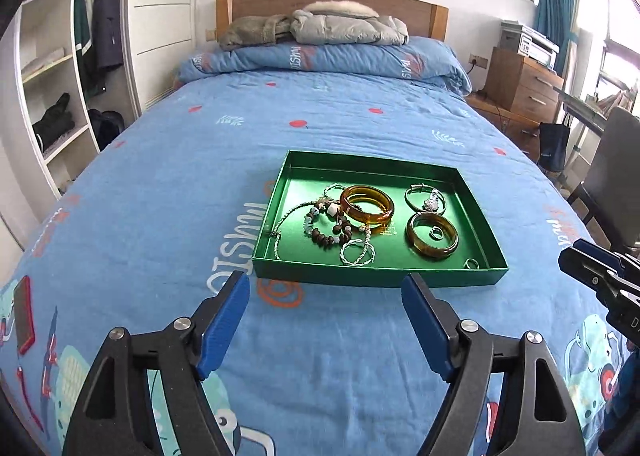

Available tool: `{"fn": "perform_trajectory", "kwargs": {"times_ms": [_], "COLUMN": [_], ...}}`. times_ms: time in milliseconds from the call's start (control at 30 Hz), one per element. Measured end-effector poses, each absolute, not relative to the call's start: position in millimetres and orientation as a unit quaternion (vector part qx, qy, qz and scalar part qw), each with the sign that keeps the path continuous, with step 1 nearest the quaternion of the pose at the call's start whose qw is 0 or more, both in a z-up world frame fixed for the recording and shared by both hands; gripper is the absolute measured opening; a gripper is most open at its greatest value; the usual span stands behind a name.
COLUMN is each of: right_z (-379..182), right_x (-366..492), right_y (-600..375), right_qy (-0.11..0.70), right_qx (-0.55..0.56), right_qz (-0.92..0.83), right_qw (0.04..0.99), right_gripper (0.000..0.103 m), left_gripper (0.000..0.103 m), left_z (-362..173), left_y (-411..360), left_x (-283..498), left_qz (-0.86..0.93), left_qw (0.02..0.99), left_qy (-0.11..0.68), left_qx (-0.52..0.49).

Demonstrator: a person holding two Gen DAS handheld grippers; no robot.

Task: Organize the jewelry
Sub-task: 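Lift both open grippers away from the tray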

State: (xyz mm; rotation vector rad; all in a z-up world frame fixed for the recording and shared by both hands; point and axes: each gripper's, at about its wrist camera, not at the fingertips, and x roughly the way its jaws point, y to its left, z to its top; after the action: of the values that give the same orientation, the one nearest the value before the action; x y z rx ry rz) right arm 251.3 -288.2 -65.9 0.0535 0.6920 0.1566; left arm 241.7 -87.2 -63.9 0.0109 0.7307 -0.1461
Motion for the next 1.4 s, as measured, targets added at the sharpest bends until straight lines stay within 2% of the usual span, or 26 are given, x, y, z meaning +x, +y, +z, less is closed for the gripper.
{"fn": "perform_trajectory", "kwargs": {"times_ms": [100, 333, 533, 1200, 1400], "right_z": [-57, -48, -45, -17, -12], "right_x": [216, 143, 99, 35, 23], "right_y": [-283, -283, -286, -248, -243], "right_qy": [0.325, 0.308, 0.306, 0.276, 0.267], "right_qx": [0.035, 0.049, 0.062, 0.023, 0.02], "right_qz": [0.072, 0.036, 0.004, -0.023, -0.025], "right_qw": [0.942, 0.949, 0.95, 0.961, 0.963], "right_gripper": [0.037, 0.038, 0.039, 0.039, 0.045], "left_gripper": [0.088, 0.089, 0.094, 0.097, 0.097], "left_z": [-52, -26, -13, -6, 0], "left_y": [-84, -79, -67, -33, -25], "left_x": [213, 158, 115, 40, 24], "left_qz": [-0.061, -0.062, -0.048, -0.043, -0.039], "left_qw": [0.941, 0.952, 0.958, 0.966, 0.969], "left_qy": [0.331, 0.297, 0.277, 0.25, 0.239], "left_qx": [0.009, 0.025, 0.054, 0.05, 0.048]}}
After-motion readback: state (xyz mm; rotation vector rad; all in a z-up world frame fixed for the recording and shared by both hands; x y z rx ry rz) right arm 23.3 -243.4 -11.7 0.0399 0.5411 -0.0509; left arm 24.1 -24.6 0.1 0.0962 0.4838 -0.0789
